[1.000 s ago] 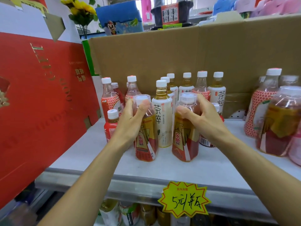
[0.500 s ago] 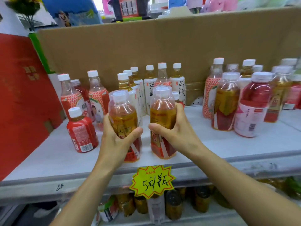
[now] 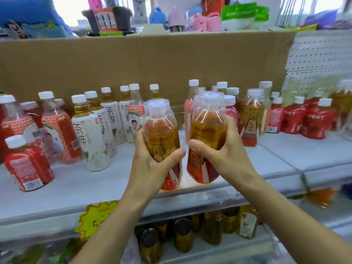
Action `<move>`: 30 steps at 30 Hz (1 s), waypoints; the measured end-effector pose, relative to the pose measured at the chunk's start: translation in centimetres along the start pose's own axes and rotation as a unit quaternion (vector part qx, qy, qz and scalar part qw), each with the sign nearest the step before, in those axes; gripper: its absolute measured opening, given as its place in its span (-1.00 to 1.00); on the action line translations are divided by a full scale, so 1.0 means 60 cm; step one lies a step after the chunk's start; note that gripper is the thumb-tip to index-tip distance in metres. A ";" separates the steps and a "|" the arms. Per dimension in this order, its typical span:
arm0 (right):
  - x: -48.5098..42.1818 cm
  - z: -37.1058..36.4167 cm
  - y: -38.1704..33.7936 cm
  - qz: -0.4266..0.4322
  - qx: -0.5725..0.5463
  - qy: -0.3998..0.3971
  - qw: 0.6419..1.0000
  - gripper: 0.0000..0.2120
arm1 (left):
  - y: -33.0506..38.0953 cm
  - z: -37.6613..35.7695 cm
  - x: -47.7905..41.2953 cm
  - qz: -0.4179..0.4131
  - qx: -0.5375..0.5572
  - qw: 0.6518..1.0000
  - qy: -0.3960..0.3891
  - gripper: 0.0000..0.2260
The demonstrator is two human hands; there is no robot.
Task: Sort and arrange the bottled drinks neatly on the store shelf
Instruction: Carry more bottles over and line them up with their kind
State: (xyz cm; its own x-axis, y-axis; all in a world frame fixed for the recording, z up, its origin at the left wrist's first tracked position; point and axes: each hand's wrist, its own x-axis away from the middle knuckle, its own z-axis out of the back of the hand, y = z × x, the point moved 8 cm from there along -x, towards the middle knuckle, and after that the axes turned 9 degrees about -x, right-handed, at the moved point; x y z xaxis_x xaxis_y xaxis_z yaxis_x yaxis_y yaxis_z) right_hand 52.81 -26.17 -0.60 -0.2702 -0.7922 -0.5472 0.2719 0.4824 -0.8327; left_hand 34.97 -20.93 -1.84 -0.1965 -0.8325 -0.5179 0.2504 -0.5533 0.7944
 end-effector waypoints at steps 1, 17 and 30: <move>0.000 0.029 0.000 0.003 0.007 0.003 1.000 -0.36 | 0.011 -0.023 0.002 0.000 0.005 1.000 0.001 -0.32; -0.087 0.310 0.144 -0.041 -0.001 0.018 0.999 -0.30 | 0.093 -0.282 0.030 0.027 0.002 1.000 0.005 -0.27; -0.095 0.339 0.166 -0.045 -0.027 -0.033 0.998 -0.21 | 0.091 -0.426 -0.032 0.044 -0.005 0.999 -0.005 -0.27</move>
State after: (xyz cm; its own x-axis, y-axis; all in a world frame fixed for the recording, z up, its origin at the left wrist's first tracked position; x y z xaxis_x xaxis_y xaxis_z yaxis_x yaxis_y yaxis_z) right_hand 75.86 -24.45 -4.01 -0.2304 -0.8552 -0.4642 0.1982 0.4258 -0.8828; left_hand 60.92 -23.04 -4.63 -0.1837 -0.8774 -0.4433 0.2757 -0.4788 0.8335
